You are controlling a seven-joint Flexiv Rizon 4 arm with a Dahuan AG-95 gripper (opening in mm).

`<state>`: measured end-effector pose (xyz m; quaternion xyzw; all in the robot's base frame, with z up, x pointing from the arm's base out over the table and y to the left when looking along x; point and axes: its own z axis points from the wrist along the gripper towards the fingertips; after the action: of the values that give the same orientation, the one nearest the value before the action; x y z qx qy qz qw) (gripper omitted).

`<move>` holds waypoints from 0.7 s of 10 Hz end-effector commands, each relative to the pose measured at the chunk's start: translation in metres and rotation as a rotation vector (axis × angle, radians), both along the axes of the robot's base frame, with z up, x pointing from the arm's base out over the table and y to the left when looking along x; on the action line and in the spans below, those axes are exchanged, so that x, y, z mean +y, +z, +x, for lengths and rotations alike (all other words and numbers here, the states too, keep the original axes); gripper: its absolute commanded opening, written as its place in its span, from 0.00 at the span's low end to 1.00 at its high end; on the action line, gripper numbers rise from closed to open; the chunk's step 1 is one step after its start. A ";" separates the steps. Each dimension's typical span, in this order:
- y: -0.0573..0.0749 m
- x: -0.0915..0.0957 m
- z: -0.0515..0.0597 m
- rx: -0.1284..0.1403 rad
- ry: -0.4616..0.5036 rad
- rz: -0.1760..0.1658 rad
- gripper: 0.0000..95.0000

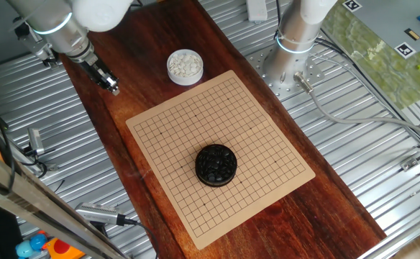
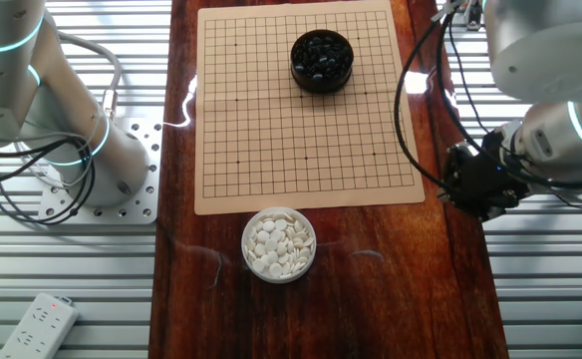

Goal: Play the first move as black on the 3-4 point in the upper right corner of the Go board

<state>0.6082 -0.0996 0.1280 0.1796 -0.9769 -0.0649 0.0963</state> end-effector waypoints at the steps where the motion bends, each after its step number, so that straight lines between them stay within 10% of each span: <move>1: 0.000 0.000 -0.001 -0.001 -0.004 -0.011 0.00; 7: 0.000 0.000 -0.001 0.002 -0.024 -0.016 0.00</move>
<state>0.6075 -0.0993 0.1278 0.1667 -0.9794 -0.0582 0.0983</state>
